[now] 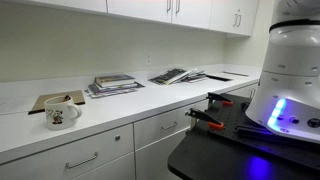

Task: Put the pen in the mug on the counter

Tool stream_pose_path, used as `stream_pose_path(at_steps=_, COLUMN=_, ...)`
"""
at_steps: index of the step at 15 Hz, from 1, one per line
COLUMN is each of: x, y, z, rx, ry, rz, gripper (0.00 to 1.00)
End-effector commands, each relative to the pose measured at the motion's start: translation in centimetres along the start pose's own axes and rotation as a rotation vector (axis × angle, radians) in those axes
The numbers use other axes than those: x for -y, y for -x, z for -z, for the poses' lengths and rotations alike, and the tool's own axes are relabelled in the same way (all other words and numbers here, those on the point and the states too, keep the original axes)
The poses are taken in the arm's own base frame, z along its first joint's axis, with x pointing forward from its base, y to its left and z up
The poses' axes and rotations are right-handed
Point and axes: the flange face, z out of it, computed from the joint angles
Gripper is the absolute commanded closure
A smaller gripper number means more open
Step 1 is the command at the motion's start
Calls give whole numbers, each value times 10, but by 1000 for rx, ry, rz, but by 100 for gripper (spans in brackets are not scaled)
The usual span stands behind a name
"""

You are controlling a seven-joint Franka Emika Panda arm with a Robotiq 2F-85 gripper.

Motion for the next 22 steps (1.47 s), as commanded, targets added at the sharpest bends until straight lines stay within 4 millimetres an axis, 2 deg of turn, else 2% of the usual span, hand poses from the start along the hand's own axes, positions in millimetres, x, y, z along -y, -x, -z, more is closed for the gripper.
stream_pose_path(at_steps=1, x=0, y=0, z=1, rx=0, ry=0, rz=0, gripper=0)
stream_pose_path(at_steps=5, x=0, y=0, z=2, rx=-1, ry=0, rz=0, gripper=0)
stream_pose_path(at_steps=8, x=6, y=-12, z=-18, rx=27, ry=51, rz=171, gripper=0)
stream_pose_path(at_steps=10, x=12, y=-25, z=-44, rx=54, ry=78, rz=287, gripper=0)
stream_pose_path(at_steps=13, x=23, y=-46, z=-96, rx=93, ry=107, rz=453, gripper=0)
stream_pose_path(at_steps=17, x=39, y=-61, z=-154, rx=170, ry=175, rz=662, gripper=0)
stream_pose_path(at_steps=19, x=46, y=-66, z=-174, rx=207, ry=213, rz=765, gripper=0)
stream_pose_path(at_steps=22, x=57, y=-72, z=-192, rx=238, ry=282, rz=918, gripper=0)
